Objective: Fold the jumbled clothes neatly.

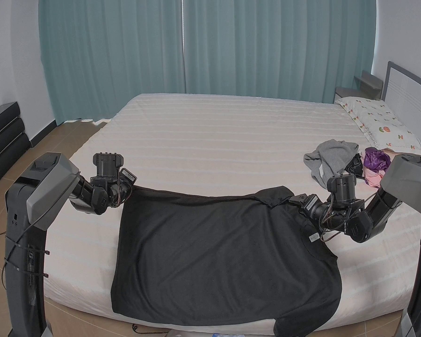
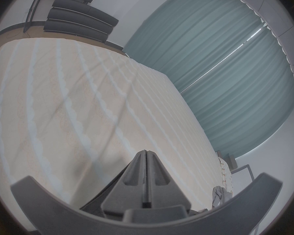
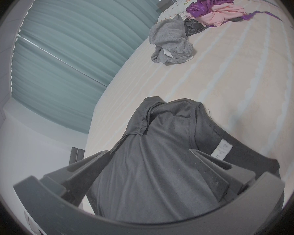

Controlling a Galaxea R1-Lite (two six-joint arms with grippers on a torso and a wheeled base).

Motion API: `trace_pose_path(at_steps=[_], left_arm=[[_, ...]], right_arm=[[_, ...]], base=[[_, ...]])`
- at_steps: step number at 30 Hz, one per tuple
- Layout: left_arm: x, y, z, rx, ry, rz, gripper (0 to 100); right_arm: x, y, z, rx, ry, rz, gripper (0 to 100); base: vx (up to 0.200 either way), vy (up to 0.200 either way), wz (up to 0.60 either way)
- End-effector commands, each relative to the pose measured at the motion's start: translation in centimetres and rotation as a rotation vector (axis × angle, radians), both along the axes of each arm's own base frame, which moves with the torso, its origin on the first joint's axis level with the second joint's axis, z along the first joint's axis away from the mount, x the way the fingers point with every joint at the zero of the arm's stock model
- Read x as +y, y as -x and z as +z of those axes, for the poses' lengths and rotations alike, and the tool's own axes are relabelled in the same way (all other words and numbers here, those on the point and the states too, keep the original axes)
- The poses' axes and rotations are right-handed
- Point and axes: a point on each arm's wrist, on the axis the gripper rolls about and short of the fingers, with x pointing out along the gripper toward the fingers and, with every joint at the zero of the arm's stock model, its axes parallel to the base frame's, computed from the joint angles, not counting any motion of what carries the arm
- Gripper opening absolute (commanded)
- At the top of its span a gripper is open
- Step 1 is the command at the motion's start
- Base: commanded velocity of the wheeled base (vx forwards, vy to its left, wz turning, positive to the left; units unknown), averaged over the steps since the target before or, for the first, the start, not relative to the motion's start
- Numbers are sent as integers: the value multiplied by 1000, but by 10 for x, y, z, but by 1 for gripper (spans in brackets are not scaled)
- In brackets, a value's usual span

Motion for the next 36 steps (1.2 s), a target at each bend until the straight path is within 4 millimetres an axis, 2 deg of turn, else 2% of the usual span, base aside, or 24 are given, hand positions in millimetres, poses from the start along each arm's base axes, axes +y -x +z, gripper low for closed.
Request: trace_pose_path(at_steps=[1, 3, 4, 7, 9, 15, 19, 28, 29, 36], left_arm=[[3, -10, -5, -41, 15, 18, 0], [3, -11, -6, -55, 20, 22, 0], [6, -10, -4, -75, 29, 30, 0], [9, -10, -5, -74, 38, 37, 0], [8, -10, -6, -72, 38, 37, 0], [8, -8, -7, -65, 39, 36, 0], [8, -8, -7, -62, 38, 38, 0], [9, -6, -10, -49, 37, 40, 0], [9, -6, -11, -48, 37, 40, 0], [9, -6, -11, -49, 37, 40, 0]], right_arm=[[12, -43, 11, 0, 46, 12, 100], [13, -51, 6, 17, 51, 12, 100], [16, -64, -1, 25, 55, 8, 100], [19, -75, -6, 34, 57, 12, 100], [20, -77, -7, 40, 60, 14, 100], [26, -99, -22, 93, 72, 13, 100], [29, -112, -37, 115, 81, 9, 100], [29, -138, -49, 57, 70, -16, 100], [29, -141, -51, 45, 76, -31, 0], [31, -153, -52, 2, 87, -64, 0]], base=[[0, 0, 0], [0, 0, 0], [0, 0, 0], [0, 0, 0], [0, 0, 0], [0, 0, 0], [0, 0, 0], [0, 0, 0], [0, 0, 0], [0, 0, 0]])
